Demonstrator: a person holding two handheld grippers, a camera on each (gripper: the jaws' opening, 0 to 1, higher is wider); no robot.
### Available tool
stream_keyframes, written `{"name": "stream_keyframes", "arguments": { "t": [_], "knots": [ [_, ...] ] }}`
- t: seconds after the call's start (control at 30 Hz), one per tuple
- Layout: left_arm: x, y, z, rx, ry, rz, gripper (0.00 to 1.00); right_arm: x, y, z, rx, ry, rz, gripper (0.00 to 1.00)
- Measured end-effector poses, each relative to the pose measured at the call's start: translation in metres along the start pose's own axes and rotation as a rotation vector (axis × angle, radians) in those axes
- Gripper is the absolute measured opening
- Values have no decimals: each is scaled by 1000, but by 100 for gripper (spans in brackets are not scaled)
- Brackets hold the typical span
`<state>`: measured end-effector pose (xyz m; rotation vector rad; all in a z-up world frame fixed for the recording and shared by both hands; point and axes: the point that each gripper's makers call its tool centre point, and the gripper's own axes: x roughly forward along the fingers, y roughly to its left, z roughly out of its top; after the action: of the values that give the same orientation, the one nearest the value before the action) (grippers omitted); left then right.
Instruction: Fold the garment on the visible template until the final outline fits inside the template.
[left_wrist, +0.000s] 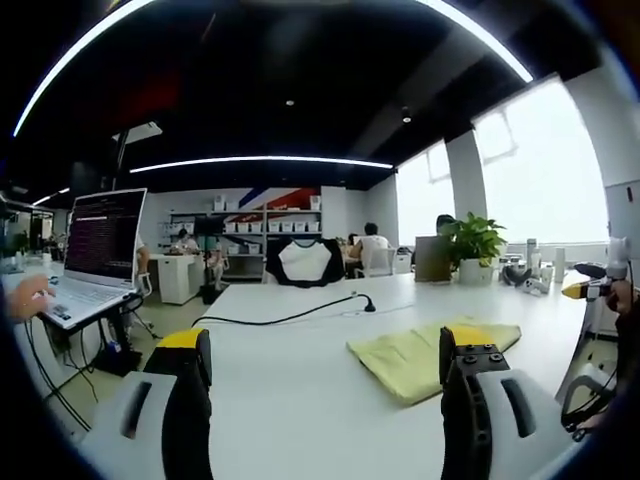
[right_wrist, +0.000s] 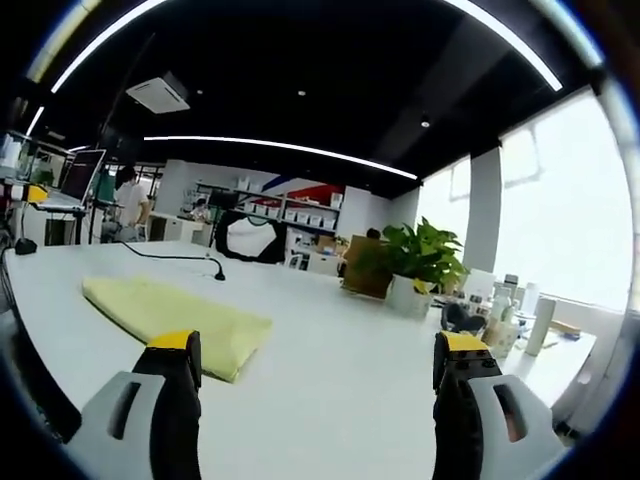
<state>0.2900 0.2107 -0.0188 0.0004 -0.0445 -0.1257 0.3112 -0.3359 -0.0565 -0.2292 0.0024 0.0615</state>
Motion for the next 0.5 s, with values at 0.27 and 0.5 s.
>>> {"name": "stream_keyframes", "arguments": {
  "t": [0.27,0.5],
  "knots": [
    [-2,-2,3,9,-6,3,100,-1,-4,-3,9,9,-11,99],
    [0,-5,3,10,-2,-4,100,0,-7,-5,12,18,-19,99]
  ]
}}
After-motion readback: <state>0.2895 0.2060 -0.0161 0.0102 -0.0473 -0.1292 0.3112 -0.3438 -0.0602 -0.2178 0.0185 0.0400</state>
